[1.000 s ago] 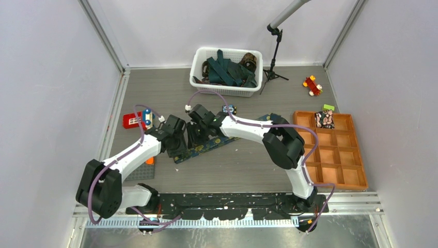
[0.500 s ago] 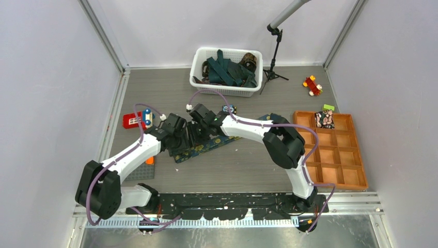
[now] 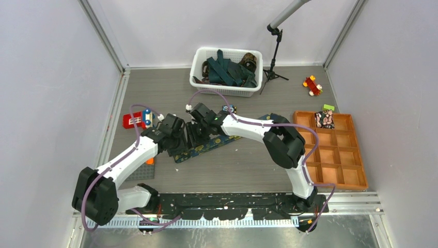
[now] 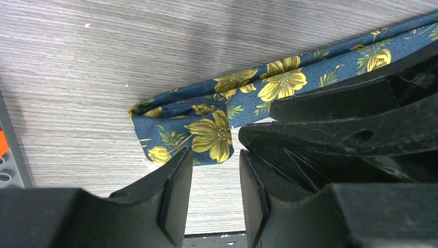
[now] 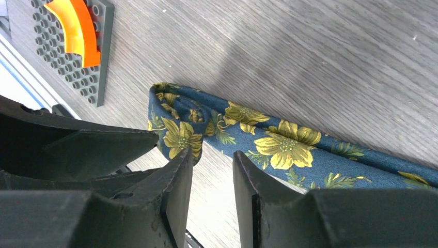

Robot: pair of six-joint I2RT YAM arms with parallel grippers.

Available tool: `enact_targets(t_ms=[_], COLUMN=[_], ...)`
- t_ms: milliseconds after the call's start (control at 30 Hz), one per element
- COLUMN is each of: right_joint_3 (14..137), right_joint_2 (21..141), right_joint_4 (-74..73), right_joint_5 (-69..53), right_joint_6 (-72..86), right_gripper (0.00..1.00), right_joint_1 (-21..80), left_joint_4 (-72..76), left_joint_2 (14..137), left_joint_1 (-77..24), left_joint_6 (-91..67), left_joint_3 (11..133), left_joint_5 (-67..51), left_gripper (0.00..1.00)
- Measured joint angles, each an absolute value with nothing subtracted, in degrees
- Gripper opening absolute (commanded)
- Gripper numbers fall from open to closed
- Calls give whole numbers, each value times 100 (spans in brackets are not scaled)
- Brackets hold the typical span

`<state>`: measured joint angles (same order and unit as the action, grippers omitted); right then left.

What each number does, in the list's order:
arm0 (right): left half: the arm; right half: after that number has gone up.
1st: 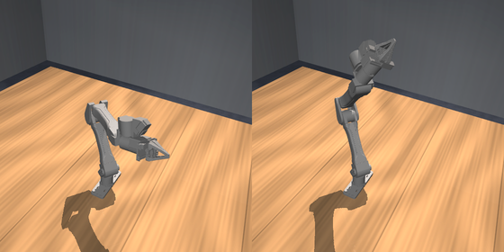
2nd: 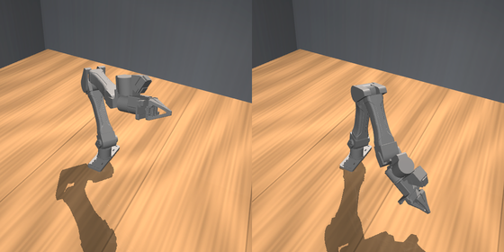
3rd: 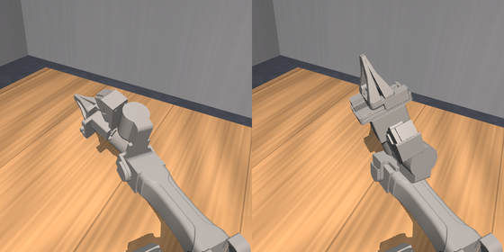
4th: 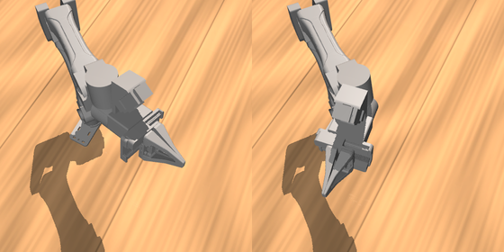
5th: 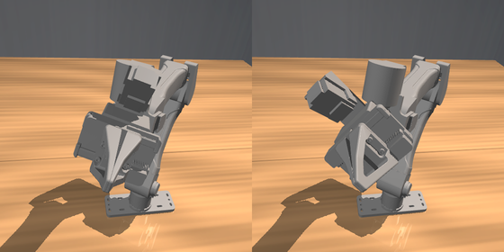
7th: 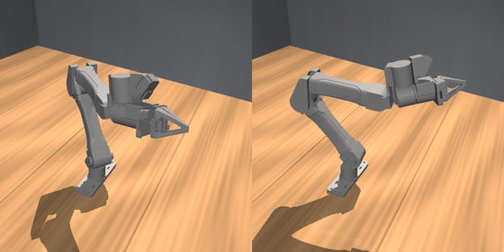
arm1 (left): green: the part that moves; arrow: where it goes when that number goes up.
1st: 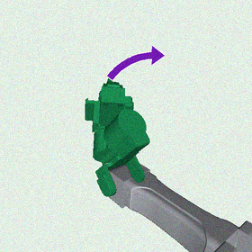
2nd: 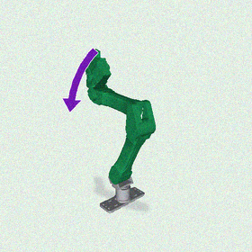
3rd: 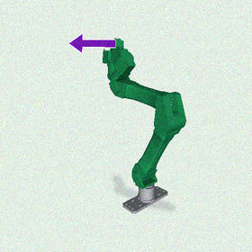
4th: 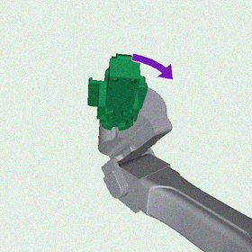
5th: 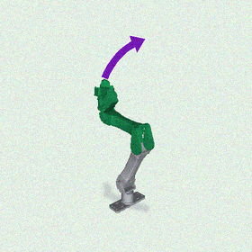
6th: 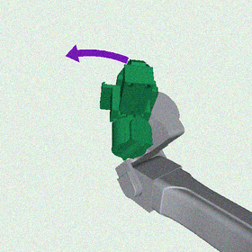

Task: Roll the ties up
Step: Roll the tie into the bin.

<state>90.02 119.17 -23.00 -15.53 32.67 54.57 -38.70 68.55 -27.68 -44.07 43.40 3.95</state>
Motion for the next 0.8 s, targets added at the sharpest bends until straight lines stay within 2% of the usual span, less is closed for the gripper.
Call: enact_targets(t_ms=[267,500,800], right_joint_3=[9045,9441,9870], right_joint_2=[11917,11961,12372], right_joint_4=[-2296,-2499,-2794], right_joint_5=[-1824,-1844,-1651], right_joint_6=[3245,3205,3155], right_gripper=[42,39,34], right_joint_1=[5463,5612,5756], left_joint_4=[-4134,-4491,-4733], left_joint_2=[6499,5695,4947], left_joint_1=[-2768,-2753,-2412], left_joint_6=[-4434,-4401,-4414], left_joint_3=[4355,4381,3994], left_joint_5=[526,952,1212], left_gripper=[41,49,49])
